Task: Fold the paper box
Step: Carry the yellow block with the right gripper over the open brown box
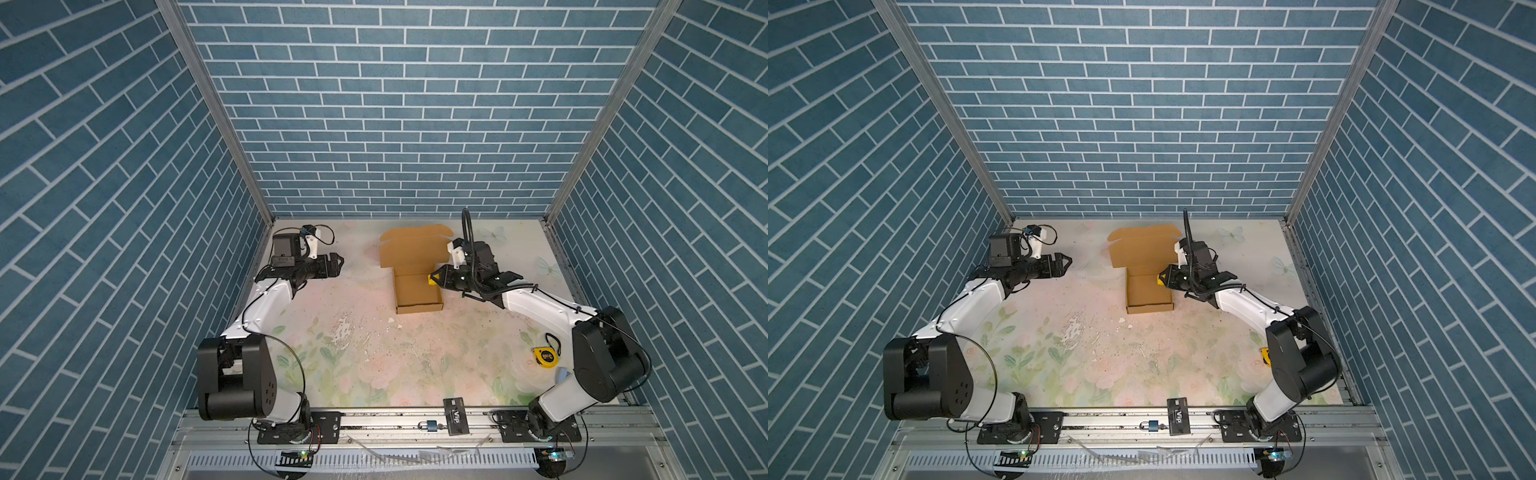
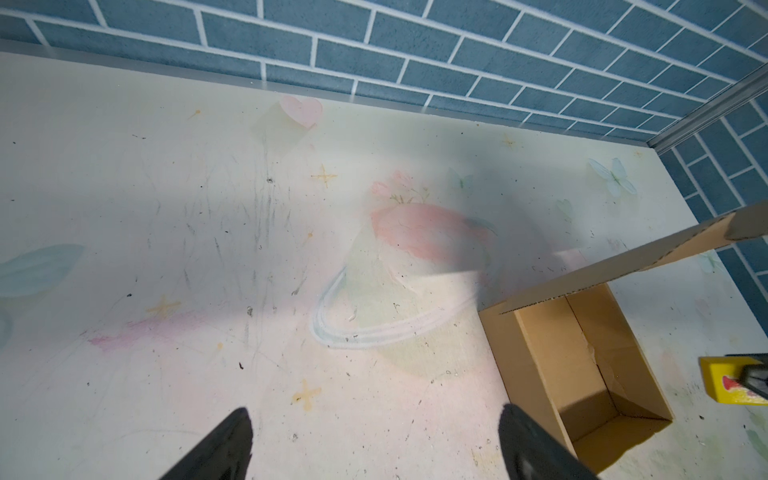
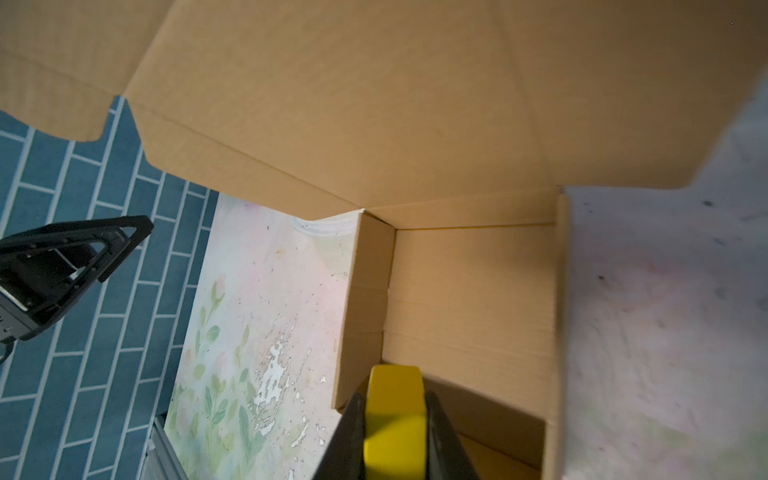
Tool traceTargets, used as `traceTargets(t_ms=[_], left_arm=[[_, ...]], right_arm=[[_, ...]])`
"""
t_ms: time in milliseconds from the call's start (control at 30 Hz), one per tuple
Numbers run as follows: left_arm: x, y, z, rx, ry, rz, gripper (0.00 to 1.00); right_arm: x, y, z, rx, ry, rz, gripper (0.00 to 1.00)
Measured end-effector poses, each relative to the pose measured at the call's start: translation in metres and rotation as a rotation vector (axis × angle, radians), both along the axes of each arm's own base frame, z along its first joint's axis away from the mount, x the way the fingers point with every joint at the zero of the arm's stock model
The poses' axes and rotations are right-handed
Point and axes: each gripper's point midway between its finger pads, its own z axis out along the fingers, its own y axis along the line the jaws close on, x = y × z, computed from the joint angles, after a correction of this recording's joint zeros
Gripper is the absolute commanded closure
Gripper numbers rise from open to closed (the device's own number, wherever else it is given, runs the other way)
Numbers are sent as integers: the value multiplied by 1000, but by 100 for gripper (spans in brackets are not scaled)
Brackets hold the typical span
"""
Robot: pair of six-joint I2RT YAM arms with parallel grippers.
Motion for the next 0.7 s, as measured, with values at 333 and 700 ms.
traceTargets(t_ms=[333,700], left_arm=[[0,1,0,-5,2,7,6],[2,4,-9,-13,29,20,6]], right_arm=[[0,52,-56,-22,95,113,76],[3,59,-80,-54,126,116,76]])
